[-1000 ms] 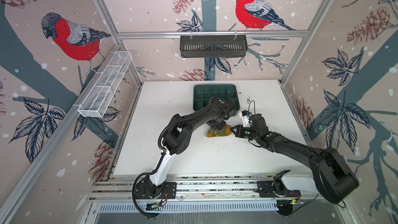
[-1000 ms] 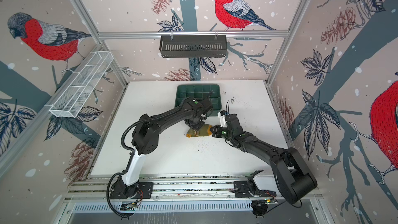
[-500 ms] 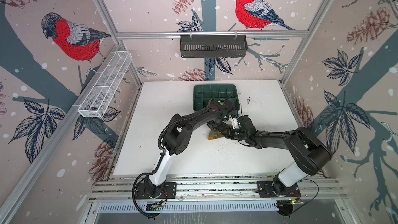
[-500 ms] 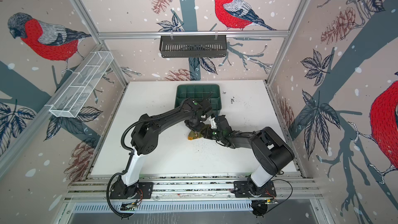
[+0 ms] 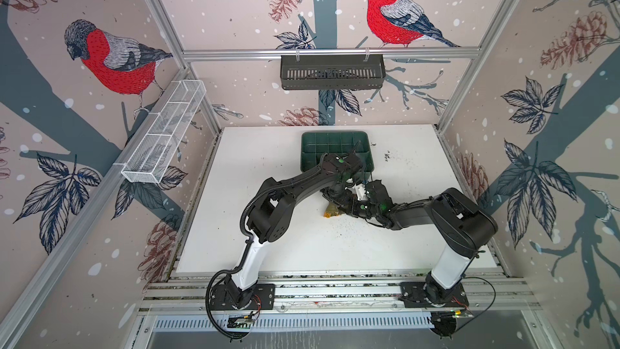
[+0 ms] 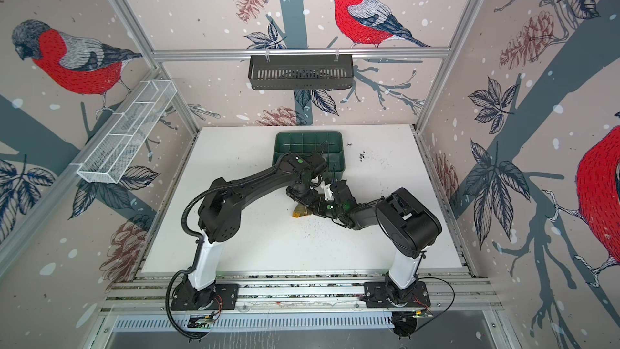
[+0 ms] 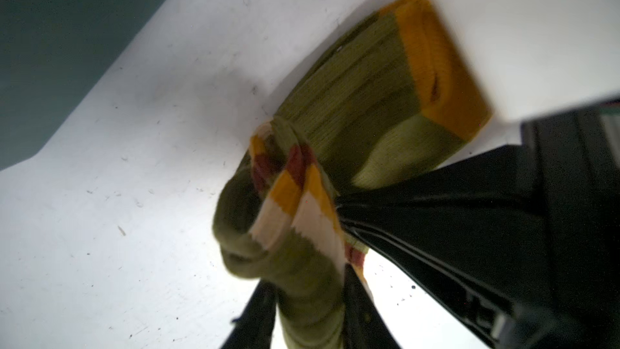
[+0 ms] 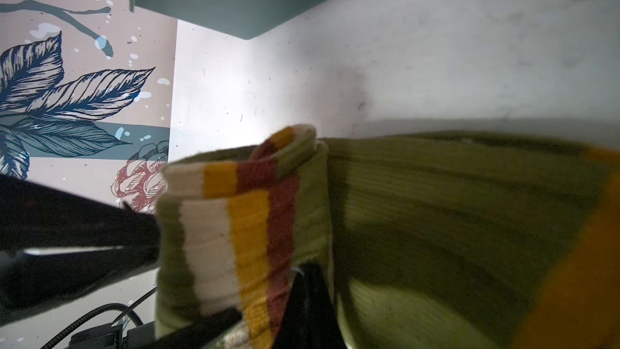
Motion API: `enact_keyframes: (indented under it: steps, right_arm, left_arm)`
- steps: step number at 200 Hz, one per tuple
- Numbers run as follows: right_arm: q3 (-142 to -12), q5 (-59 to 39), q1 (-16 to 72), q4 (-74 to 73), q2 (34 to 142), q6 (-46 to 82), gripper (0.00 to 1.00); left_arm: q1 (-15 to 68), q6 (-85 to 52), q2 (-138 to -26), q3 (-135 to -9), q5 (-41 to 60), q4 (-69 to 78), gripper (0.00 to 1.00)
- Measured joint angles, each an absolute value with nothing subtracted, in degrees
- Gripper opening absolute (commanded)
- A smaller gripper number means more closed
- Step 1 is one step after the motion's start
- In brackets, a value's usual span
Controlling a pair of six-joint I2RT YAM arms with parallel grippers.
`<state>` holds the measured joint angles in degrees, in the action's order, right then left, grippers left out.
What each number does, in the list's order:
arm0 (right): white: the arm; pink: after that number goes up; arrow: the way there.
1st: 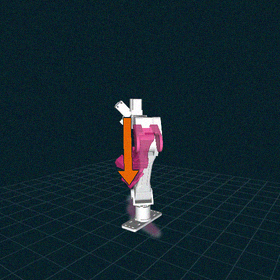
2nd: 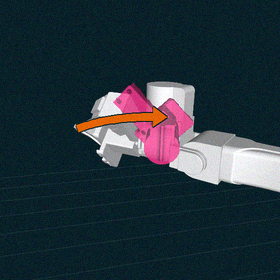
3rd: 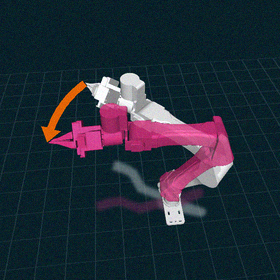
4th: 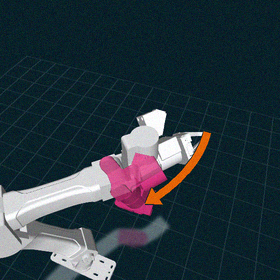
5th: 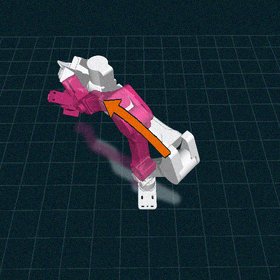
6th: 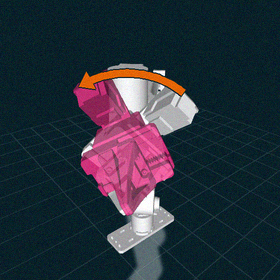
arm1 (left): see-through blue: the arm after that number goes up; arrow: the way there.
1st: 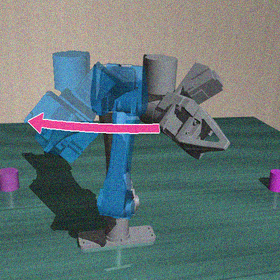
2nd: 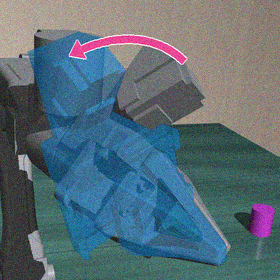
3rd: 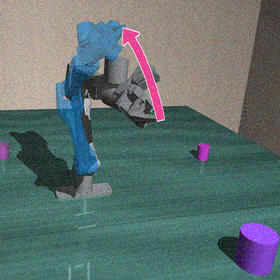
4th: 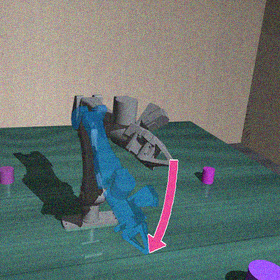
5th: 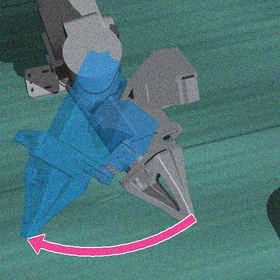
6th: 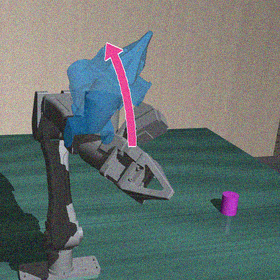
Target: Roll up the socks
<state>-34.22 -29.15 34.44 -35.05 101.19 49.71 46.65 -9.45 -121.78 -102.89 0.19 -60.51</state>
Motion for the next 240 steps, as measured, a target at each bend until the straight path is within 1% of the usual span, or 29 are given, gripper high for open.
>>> enact_keyframes:
  steps: [39, 83, 178, 205, 240]
  right_arm:
    - [-33.82, -31.46, 33.69, -37.98, 102.63, 51.46, 0.05]
    - [-32.32, -33.43, 32.25, -40.82, 103.15, 53.91, 0.05]
    - [-32.67, -37.06, 31.03, -43.51, 105.69, 55.53, 0.06]
    - [-32.62, -37.30, 30.65, -43.57, 106.10, 55.72, 0.10]
    - [-32.12, -37.74, 29.54, -43.72, 106.15, 56.36, 0.23]
  left_arm:
    - [45.41, -9.47, -117.12, -96.51, 5.69, -55.75, 0.33]
    - [44.95, -9.72, -115.26, -91.33, 11.07, -50.28, 0.32]
    - [44.53, -10.61, -114.15, -89.32, 18.79, -43.27, 0.30]
    - [44.45, -10.81, -115.09, -89.23, 19.51, -42.04, 0.30]
    - [43.16, -11.88, -116.09, -88.51, 19.68, -39.64, 0.29]
